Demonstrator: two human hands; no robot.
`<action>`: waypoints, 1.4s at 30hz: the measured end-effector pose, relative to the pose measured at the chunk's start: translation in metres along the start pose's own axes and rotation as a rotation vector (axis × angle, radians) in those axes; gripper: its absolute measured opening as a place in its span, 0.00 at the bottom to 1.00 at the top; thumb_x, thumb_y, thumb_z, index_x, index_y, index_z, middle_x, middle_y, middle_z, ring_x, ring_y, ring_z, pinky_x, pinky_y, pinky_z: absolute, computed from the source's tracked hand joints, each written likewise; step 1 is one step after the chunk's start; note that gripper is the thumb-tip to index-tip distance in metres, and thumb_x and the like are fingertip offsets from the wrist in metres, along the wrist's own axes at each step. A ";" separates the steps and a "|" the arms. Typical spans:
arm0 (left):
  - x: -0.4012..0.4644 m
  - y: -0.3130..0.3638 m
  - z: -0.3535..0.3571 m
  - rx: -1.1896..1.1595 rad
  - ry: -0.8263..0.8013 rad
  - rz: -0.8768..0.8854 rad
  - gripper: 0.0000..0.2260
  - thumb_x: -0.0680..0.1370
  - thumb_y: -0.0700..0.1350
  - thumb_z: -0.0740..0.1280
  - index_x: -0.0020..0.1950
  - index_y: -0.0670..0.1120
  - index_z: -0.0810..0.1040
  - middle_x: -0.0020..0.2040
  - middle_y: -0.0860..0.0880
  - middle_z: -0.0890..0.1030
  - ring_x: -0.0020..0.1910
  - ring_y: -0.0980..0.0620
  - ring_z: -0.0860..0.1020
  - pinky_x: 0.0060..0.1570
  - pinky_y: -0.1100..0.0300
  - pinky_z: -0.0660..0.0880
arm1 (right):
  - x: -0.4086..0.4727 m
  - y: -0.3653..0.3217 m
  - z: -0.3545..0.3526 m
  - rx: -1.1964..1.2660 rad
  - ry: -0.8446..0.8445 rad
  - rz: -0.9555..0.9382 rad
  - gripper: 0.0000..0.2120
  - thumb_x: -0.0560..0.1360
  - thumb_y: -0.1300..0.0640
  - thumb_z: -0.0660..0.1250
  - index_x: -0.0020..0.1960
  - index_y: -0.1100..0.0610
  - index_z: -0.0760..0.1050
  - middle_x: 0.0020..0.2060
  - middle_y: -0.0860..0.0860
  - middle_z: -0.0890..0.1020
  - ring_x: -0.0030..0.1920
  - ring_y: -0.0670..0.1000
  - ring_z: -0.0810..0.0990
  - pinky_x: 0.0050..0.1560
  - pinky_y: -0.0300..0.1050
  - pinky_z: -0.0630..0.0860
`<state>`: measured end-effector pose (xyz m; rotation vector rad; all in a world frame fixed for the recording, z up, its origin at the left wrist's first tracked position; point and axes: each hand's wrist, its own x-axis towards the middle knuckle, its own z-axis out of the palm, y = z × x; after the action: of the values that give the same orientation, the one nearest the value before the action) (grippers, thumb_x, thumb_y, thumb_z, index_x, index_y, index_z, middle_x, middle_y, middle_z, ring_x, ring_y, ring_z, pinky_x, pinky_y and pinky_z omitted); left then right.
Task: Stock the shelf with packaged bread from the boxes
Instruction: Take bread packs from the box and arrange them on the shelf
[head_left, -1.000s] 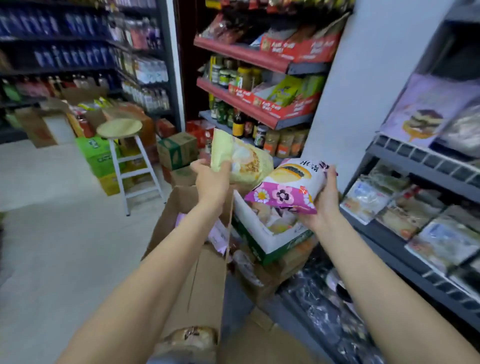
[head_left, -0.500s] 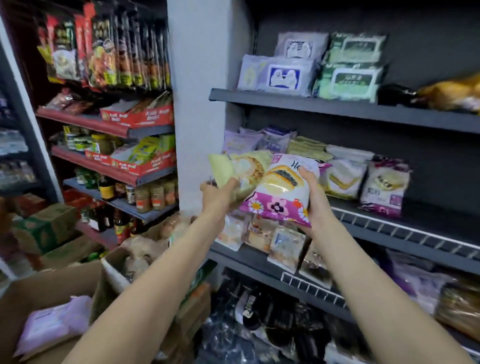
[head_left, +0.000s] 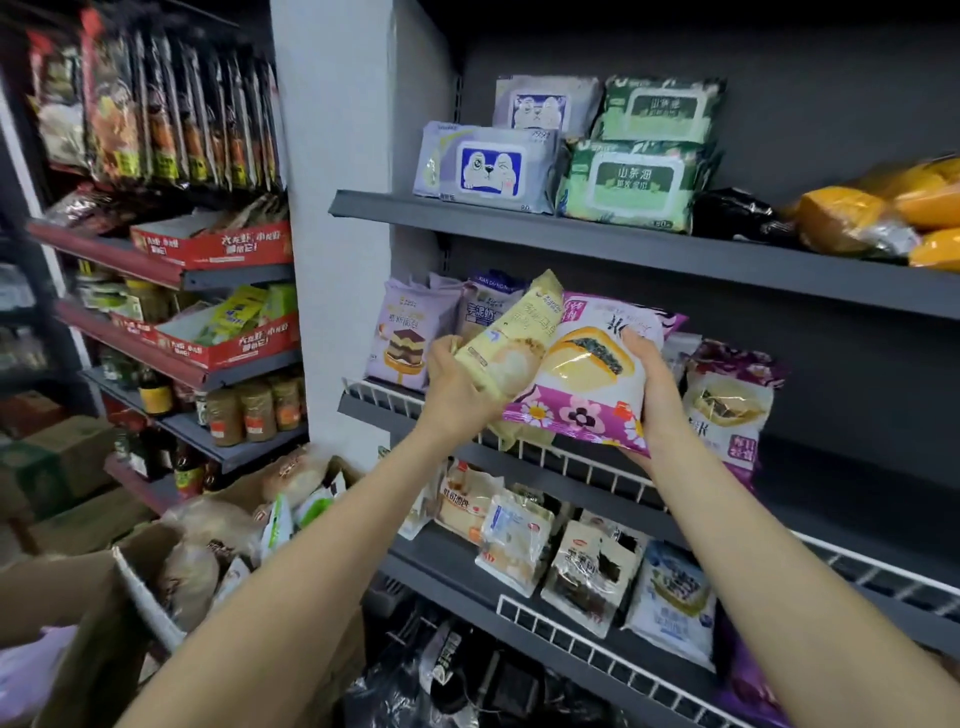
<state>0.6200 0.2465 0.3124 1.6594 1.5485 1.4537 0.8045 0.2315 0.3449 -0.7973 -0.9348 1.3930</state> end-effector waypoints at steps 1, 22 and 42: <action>0.003 -0.002 -0.001 0.075 0.000 0.063 0.38 0.68 0.37 0.73 0.72 0.46 0.54 0.67 0.43 0.61 0.60 0.48 0.69 0.55 0.60 0.69 | 0.006 0.001 0.001 -0.009 -0.011 0.005 0.14 0.75 0.47 0.64 0.53 0.55 0.78 0.40 0.54 0.85 0.38 0.54 0.85 0.41 0.48 0.82; 0.159 -0.077 -0.005 0.488 -0.020 0.070 0.28 0.71 0.47 0.74 0.62 0.39 0.63 0.53 0.39 0.79 0.53 0.37 0.78 0.45 0.50 0.74 | 0.109 0.045 0.067 0.042 0.173 0.013 0.17 0.74 0.49 0.67 0.58 0.57 0.77 0.51 0.59 0.83 0.50 0.59 0.82 0.56 0.58 0.77; 0.159 -0.089 0.030 0.333 -0.234 -0.089 0.35 0.69 0.51 0.74 0.66 0.37 0.60 0.63 0.37 0.71 0.61 0.39 0.74 0.57 0.52 0.73 | 0.102 0.075 0.034 -0.097 0.351 -0.191 0.21 0.74 0.54 0.69 0.64 0.59 0.73 0.53 0.58 0.83 0.50 0.57 0.84 0.45 0.51 0.83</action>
<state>0.5784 0.4249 0.2874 1.8403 1.7727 0.9543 0.7365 0.3342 0.3001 -0.9628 -0.7850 1.0077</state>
